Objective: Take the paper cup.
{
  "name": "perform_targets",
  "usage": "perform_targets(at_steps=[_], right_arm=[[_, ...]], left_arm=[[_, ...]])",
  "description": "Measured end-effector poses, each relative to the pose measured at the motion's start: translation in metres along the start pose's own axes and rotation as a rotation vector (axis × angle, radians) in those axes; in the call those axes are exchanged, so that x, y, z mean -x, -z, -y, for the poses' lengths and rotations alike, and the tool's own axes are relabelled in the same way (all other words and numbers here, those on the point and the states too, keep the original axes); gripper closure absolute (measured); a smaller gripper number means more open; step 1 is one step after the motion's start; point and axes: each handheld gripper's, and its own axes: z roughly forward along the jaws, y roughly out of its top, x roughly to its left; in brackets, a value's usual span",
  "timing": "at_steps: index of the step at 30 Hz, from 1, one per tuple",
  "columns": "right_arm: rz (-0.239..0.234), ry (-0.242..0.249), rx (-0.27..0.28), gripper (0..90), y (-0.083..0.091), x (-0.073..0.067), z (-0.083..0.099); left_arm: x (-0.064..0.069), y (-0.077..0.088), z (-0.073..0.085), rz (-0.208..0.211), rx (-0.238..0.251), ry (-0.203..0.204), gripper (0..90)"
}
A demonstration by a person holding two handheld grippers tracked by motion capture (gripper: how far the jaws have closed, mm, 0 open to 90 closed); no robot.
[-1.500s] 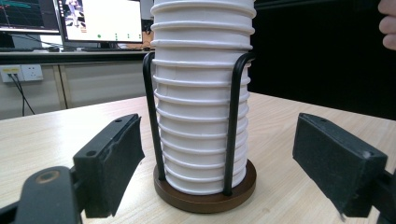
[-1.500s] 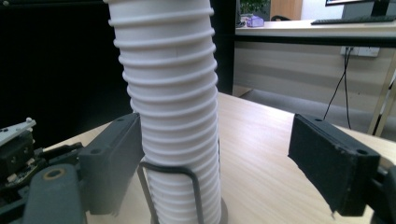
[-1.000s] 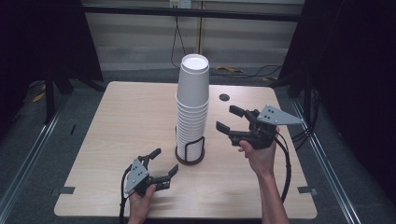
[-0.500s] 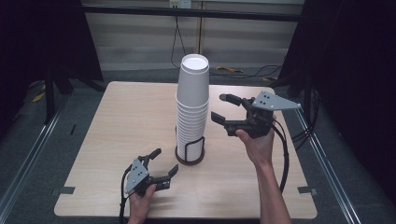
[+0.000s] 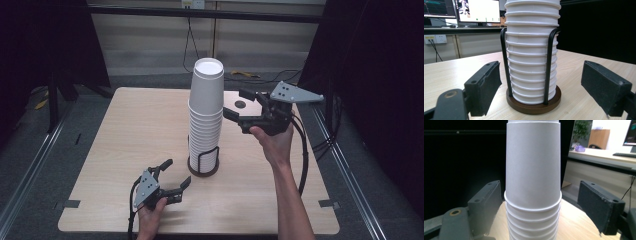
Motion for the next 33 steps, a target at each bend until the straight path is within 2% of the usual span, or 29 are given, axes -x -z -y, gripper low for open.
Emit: perform_targets(at_steps=[2,17,33], right_arm=[[0.004,0.006,-0.01,17.7,-0.003,0.001,-0.004],[-0.055,0.028,-0.064,15.0,-0.026,0.003,-0.032],[-0.093,0.025,-0.104,14.4,-0.048,0.007,-0.048]], left_arm=[[0.0,0.0,0.0,0.0,0.0,0.0,15.8],[0.0,0.0,0.0,0.002,0.001,-0.001,15.8],[0.0,0.0,0.0,0.003,0.007,0.008,15.8]])
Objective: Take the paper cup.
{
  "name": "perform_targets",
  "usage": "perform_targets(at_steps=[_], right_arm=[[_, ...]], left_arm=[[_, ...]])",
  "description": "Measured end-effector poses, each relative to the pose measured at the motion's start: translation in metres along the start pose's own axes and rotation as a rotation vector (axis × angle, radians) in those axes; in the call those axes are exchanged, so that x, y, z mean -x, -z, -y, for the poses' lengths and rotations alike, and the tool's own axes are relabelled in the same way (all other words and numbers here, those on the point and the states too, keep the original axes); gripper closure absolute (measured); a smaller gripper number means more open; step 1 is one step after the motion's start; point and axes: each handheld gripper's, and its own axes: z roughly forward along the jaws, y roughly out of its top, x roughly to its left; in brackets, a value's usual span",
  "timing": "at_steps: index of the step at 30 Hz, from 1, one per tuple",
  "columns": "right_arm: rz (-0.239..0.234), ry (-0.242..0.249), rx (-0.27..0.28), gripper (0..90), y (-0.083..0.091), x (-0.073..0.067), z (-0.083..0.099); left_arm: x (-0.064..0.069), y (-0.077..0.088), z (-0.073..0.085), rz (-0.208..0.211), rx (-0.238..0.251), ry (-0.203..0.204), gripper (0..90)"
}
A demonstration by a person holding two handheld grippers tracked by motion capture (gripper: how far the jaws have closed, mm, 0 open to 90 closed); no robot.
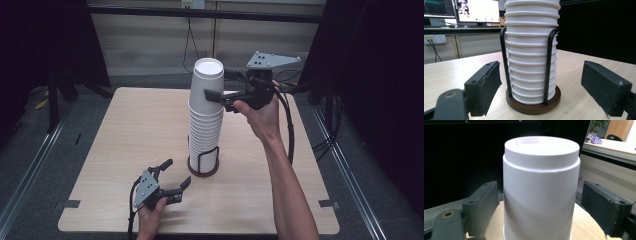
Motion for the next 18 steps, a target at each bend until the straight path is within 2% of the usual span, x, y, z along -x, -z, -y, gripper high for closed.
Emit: perform_targets(at_steps=[12,18], right_arm=[[-0.023,-0.004,-0.027,14.5,-0.018,0.001,-0.01],[-0.031,-0.014,-0.022,17.4,-0.02,0.002,-0.01]], left_arm=[[0.0,0.0,0.0,0.0,0.0,0.0,15.7],[0.0,0.0,0.0,0.001,-0.001,0.0,15.7]])
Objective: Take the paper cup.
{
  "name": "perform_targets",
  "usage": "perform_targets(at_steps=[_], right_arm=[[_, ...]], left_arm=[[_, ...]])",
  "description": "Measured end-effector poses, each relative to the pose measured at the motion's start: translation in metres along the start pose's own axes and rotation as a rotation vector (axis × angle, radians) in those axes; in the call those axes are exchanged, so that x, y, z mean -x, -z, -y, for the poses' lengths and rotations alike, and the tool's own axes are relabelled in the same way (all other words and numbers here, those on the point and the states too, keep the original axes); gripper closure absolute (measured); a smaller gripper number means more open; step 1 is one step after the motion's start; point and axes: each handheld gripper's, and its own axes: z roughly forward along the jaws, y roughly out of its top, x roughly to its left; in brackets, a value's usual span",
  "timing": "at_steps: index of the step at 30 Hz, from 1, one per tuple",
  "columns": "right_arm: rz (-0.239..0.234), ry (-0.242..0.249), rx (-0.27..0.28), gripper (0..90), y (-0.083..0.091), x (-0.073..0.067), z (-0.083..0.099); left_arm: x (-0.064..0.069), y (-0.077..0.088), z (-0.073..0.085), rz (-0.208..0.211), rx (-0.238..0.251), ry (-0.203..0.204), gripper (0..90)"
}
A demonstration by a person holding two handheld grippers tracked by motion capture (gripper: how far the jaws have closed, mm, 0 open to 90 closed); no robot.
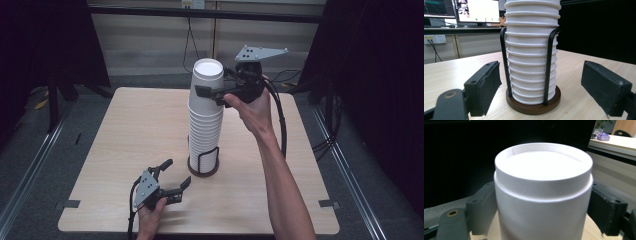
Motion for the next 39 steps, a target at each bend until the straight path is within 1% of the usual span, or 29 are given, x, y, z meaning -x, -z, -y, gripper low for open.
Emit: perform_targets(at_steps=[5,11,13,21,27,28,31,33,39], right_arm=[[-0.001,0.002,-0.004,17.8,-0.001,0.001,0.0],[-0.007,-0.018,-0.001,20.1,-0.003,0.004,0.002],[-0.005,-0.011,0.001,20.6,-0.003,0.003,0.001],[-0.03,-0.011,0.02,21.1,0.0,0.002,-0.002],[-0.033,-0.014,0.051,21.4,0.002,0.002,-0.005],[-0.022,-0.011,0.064,21.4,0.003,0.002,-0.006],[-0.022,-0.013,0.072,21.4,0.004,0.003,-0.006],[-0.029,-0.023,0.086,21.5,0.006,0.003,-0.007],[-0.025,-0.018,0.105,21.6,0.008,0.003,-0.009]], left_arm=[[0.0,0.0,0.0,0.001,-0.001,-0.002,15.7],[0.0,0.0,0.0,0.0,0.001,0.0,15.7],[0.0,0.0,0.0,0.0,0.0,0.0,15.6],[0.0,0.0,0.0,0.0,0.001,0.0,15.6],[0.0,0.0,0.0,0.0,0.0,0.0,15.6],[0.0,0.0,0.0,0.0,0.0,0.0,15.6],[0.0,0.0,0.0,0.0,0.0,0.0,15.6],[0.0,0.0,0.0,0.0,0.0,0.0,15.6],[0.0,0.0,0.0,0.001,0.0,-0.001,15.6]])
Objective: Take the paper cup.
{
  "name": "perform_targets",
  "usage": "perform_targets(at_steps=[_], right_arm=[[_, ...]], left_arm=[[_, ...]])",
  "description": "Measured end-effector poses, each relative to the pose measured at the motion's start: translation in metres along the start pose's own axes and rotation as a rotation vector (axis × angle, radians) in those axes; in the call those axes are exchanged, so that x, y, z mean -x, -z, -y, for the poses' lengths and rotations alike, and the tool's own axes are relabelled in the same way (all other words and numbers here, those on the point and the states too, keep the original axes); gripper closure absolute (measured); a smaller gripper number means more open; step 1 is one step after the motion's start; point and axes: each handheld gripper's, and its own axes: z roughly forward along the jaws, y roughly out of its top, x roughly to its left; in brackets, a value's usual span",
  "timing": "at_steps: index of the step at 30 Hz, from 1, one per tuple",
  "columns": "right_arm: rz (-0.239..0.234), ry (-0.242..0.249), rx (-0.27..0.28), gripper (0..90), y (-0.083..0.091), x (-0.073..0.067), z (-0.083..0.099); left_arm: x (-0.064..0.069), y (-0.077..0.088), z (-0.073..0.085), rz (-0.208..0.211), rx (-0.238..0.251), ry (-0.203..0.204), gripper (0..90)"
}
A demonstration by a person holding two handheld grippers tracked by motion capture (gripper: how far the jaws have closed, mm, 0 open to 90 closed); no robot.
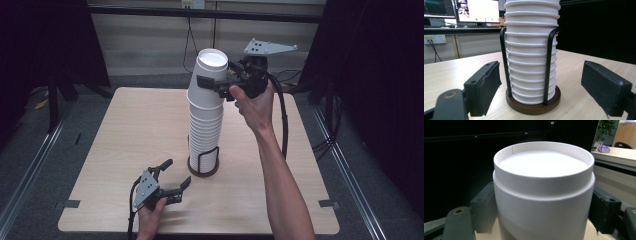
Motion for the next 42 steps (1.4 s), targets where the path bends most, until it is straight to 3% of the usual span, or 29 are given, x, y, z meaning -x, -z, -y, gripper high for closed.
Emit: perform_targets(at_steps=[28,42], right_arm=[[-0.036,-0.03,0.116,22.0,0.009,0.0,-0.015],[-0.028,-0.032,0.164,21.9,0.018,0.0,-0.019]], left_arm=[[0.0,0.0,0.0,0.002,0.0,0.0,15.6],[0.0,0.0,0.0,0.002,0.0,0.0,15.6]])
